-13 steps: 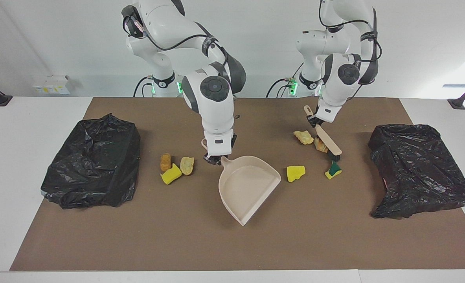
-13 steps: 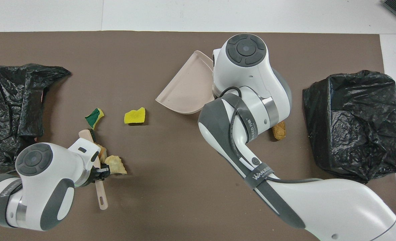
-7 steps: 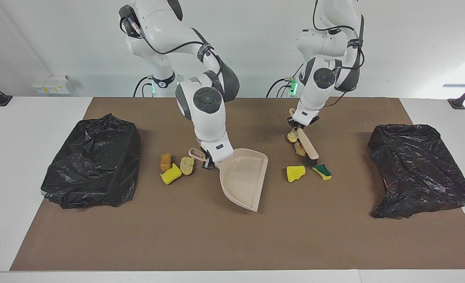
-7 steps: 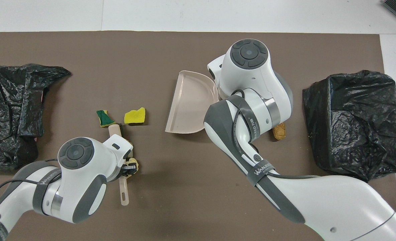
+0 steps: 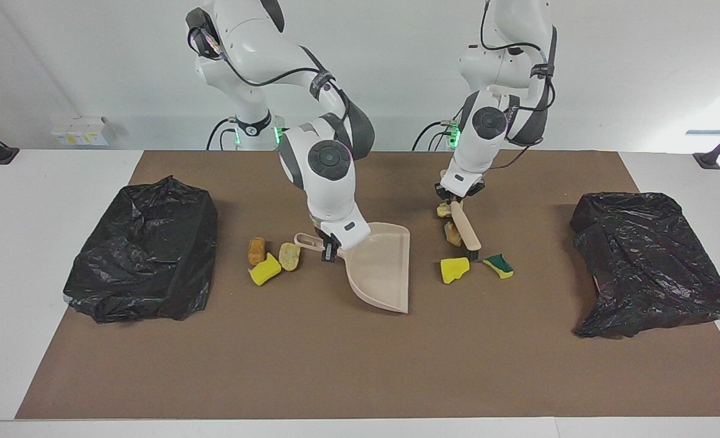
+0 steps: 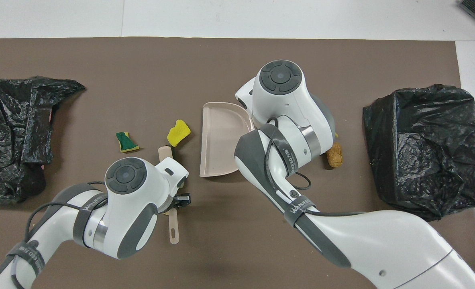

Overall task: Sweep and dump trash in bin
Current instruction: 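Sweep scraps into the dustpan with the brush in the left gripper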

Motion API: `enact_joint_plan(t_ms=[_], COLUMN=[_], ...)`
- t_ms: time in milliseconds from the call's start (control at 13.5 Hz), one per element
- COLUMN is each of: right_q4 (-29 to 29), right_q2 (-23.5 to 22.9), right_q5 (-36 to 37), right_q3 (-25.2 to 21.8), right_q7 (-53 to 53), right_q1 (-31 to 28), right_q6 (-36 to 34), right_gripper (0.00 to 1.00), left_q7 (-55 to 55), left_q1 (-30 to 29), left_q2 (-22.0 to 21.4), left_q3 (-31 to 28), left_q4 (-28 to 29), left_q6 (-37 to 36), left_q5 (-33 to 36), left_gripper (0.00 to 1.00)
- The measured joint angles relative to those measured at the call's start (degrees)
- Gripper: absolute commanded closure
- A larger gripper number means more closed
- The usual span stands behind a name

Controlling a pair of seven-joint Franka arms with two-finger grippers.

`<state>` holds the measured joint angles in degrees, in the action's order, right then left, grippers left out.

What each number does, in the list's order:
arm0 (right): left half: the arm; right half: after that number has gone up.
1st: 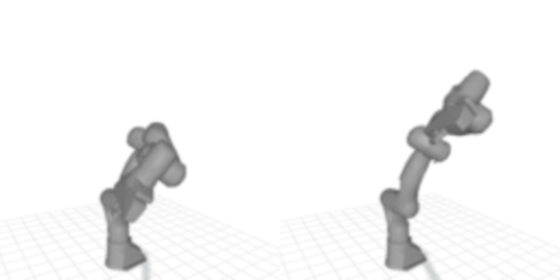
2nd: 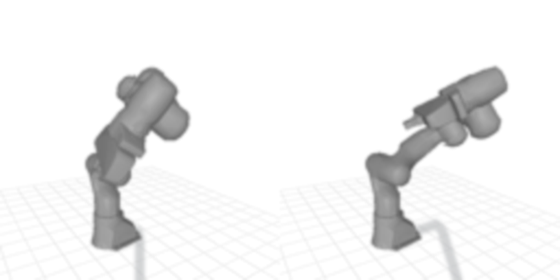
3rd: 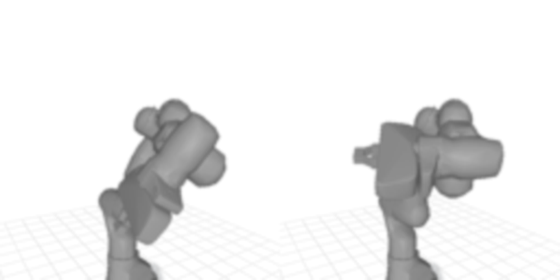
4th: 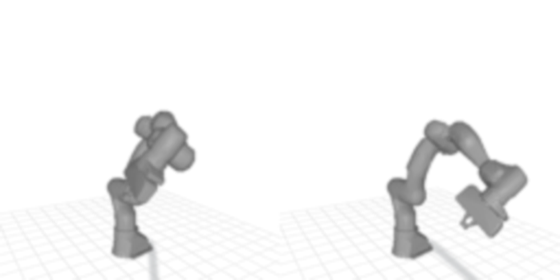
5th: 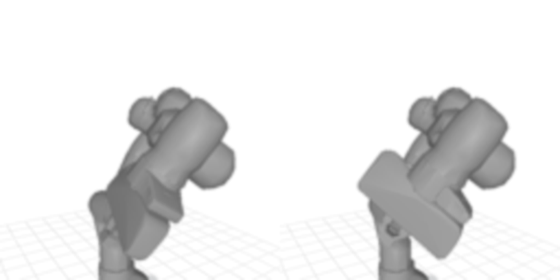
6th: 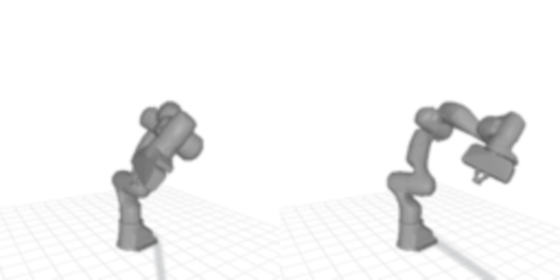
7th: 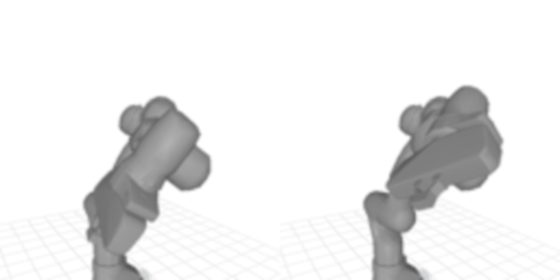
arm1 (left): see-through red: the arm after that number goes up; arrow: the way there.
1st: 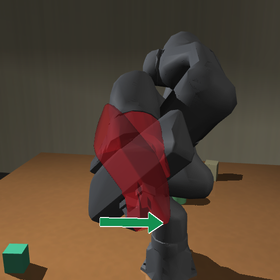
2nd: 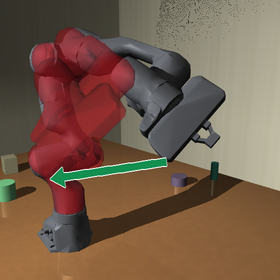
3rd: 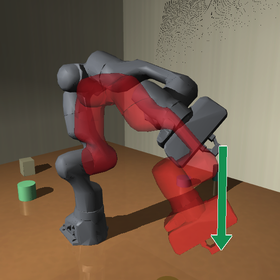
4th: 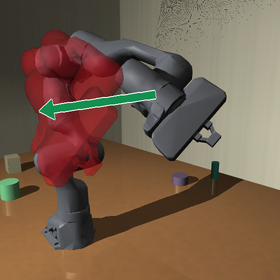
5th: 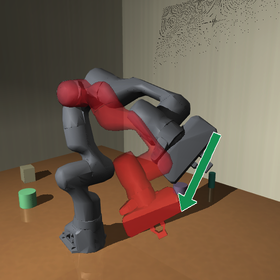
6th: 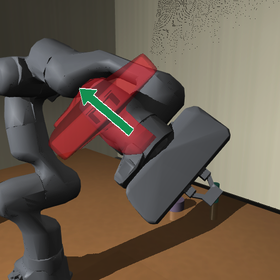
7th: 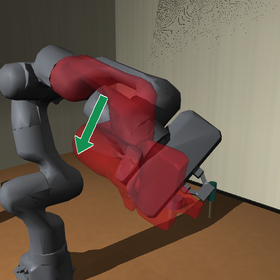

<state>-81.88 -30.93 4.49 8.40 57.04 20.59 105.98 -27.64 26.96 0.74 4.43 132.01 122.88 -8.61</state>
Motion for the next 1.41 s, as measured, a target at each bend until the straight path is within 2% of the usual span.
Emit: enact_joint_plan(t_ms=[222, 445, 593, 816, 890, 1112, 1409], right_q4=[-0.22, -0.35, -0.43, -0.44, -0.44, -0.48, -1.20], right_q2=[-1.13, -1.19, -1.19, -1.19, -1.19, -1.19, -1.23], right_q5=[0.49, 0.80, 0.80, 0.80, 0.80, 0.80, 1.77], right_q3=[-0.05, -0.07, -0.04, 0.01, 0.01, -0.01, 0.02], right_q7=[0.06, 0.11, 0.11, 0.19, 0.75, 2.22, 3.52], right_q1=[0.79, 0.79, 0.80, 0.83, 0.84, 0.84, 0.87], right_q6=[2.23, 2.52, 2.54, 2.79, 2.84, 3.39, 5.02], right_gripper=[1.00, 1.00, 1.00, 1.00, 1.00, 1.00, 1.00], left_q7=[-0.04, -0.05, -0.02, -0.85, -3.37, -22.58, -47.59], left_q1=[4.12, 7.12, 7.13, 3.40, 2.51, 2.14, 3.39], left_q2=[3.46, 6.91, 8.56, 8.49, 7.86, 5.79, 3.94], left_q3=[-0.02, 0.30, 0.34, -0.39, -0.64, -0.47, 0.13], left_q4=[-2.85, -7.94, -12.54, -15.90, -16.15, -15.94, -12.69], left_q6=[0.10, -0.77, -4.02, -12.57, -14.94, -19.66, -20.79], left_q5=[-5.39, -14.38, -19.63, -21.63, -21.74, -21.40, -18.03], left_gripper=[1.00, 1.00, 1.00, 1.00, 1.00, 1.00, 1.00])
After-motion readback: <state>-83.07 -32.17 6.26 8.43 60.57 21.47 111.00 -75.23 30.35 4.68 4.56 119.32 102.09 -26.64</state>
